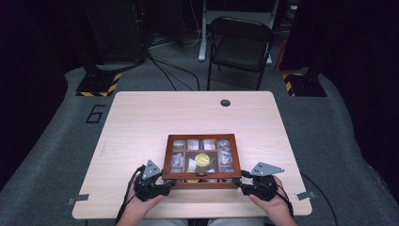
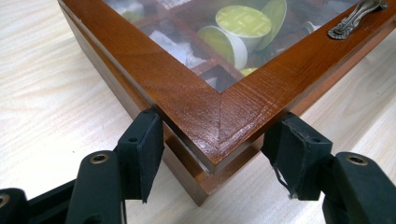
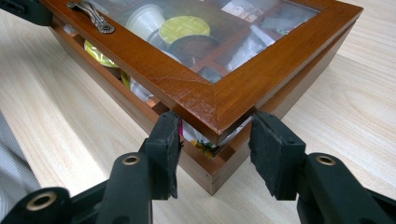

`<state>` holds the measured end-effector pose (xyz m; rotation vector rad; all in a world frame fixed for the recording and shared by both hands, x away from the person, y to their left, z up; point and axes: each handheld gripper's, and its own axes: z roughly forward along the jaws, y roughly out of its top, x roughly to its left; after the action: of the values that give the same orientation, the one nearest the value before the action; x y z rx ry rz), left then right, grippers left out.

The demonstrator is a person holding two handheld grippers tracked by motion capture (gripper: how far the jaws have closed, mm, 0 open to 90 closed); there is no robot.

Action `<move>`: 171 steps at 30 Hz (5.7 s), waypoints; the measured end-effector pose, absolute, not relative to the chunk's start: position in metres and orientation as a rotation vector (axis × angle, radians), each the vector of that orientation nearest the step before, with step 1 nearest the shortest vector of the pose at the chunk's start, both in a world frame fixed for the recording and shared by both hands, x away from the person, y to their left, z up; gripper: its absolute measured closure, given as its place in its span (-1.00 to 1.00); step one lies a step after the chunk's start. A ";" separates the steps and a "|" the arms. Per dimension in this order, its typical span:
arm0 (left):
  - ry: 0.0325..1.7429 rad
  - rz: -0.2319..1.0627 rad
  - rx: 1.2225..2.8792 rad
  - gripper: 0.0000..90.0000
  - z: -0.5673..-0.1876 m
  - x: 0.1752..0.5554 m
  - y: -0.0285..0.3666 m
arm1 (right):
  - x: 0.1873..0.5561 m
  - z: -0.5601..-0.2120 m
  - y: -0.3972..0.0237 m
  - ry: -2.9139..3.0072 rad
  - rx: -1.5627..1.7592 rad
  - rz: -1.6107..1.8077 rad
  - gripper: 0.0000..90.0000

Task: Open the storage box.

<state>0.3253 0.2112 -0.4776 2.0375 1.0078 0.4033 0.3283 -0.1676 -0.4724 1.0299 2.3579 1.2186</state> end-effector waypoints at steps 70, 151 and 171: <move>1.022 0.407 1.780 -0.23 -0.382 0.433 0.220 | 0.440 -0.374 -0.158 2.156 1.118 1.388 -0.03; 1.125 0.364 1.770 -0.27 -0.438 0.501 0.204 | 0.506 -0.432 -0.137 2.175 1.236 1.255 -0.12; 1.161 0.378 1.764 -0.25 -0.459 0.499 0.203 | 0.508 -0.453 -0.137 2.183 1.292 1.240 -0.08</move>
<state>0.4990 0.2031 -0.4589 1.7637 1.1614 0.3781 0.5085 -0.1366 -0.4525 1.2921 2.1826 1.2405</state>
